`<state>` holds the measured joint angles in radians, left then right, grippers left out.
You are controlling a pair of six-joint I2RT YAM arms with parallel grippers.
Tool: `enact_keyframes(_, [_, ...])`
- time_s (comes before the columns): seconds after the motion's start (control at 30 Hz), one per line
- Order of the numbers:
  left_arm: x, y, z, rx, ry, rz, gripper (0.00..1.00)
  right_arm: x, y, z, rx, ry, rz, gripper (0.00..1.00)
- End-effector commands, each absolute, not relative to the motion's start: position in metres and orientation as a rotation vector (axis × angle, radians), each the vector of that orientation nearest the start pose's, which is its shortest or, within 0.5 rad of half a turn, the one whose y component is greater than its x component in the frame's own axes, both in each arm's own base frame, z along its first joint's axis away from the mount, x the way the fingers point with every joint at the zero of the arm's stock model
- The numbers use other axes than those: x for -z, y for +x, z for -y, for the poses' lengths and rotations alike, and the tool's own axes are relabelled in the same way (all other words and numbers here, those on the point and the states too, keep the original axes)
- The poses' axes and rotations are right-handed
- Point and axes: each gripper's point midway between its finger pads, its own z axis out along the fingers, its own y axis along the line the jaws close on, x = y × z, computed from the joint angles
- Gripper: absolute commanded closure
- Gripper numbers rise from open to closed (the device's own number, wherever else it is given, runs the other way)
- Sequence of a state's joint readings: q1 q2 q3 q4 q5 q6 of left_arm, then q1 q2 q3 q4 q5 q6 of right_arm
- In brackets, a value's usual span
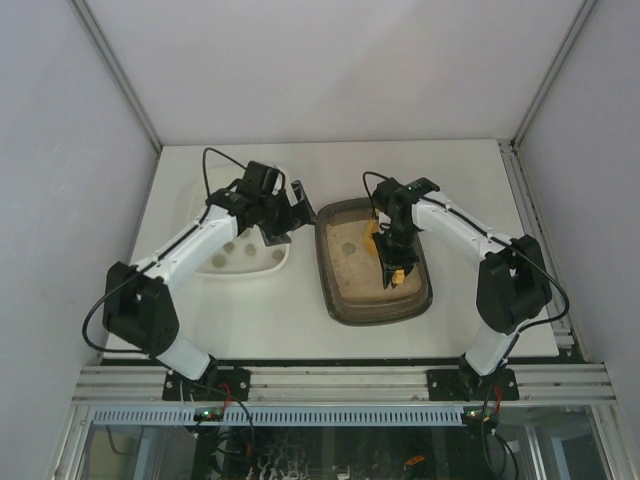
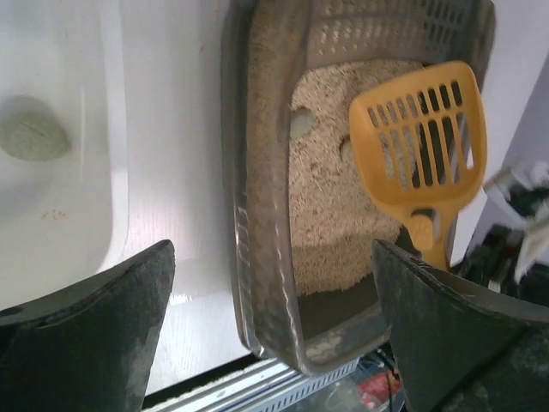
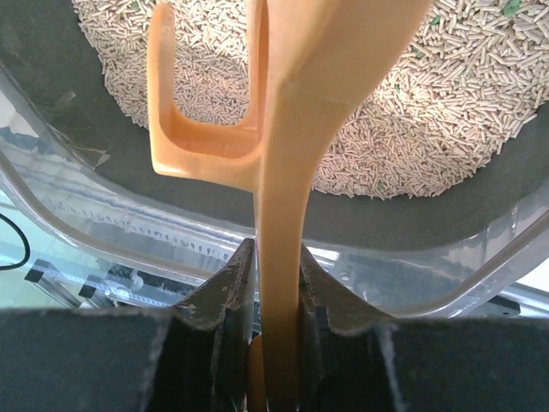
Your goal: Clean the litter box
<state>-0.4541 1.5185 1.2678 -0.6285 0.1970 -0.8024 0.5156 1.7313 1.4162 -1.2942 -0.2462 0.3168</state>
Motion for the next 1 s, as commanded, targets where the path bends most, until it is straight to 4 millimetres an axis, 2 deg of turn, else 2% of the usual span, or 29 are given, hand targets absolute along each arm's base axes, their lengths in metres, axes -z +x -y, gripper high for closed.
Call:
enact_keyframes(0.0, [-0.165,0.345,0.239,0.742,-0.488,-2.592,0.00,-0.121,0.203,-0.187,-0.395,-0.321,-3.208,1.00])
enact_keyframes(0.1, [-0.154,0.342,0.244,0.728,-0.485,-2.649,0.00,-0.115,0.200,-0.194,-0.409,-0.357,-3.226,1.00])
enact_keyframes(0.3, [-0.143,0.345,0.243,0.675,-0.485,-2.642,0.00,-0.104,0.195,-0.205,-0.432,-0.416,-3.256,1.00])
enact_keyframes(0.4, [-0.137,0.336,0.257,0.696,-0.457,-2.673,0.00,-0.098,0.194,-0.205,-0.388,-0.429,-3.273,1.00])
enact_keyframes(0.73, [-0.129,0.323,0.272,0.766,-0.445,-2.686,0.00,-0.082,0.196,-0.200,-0.224,-0.477,-3.289,1.00])
enact_keyframes(0.83, [-0.127,0.321,0.275,0.772,-0.452,-2.685,0.00,-0.076,0.195,-0.208,-0.254,-0.504,-3.295,1.00])
enact_keyframes(0.97, [-0.130,0.320,0.276,0.774,-0.446,-2.676,0.00,-0.071,0.196,-0.226,-0.393,-0.519,-3.285,1.00])
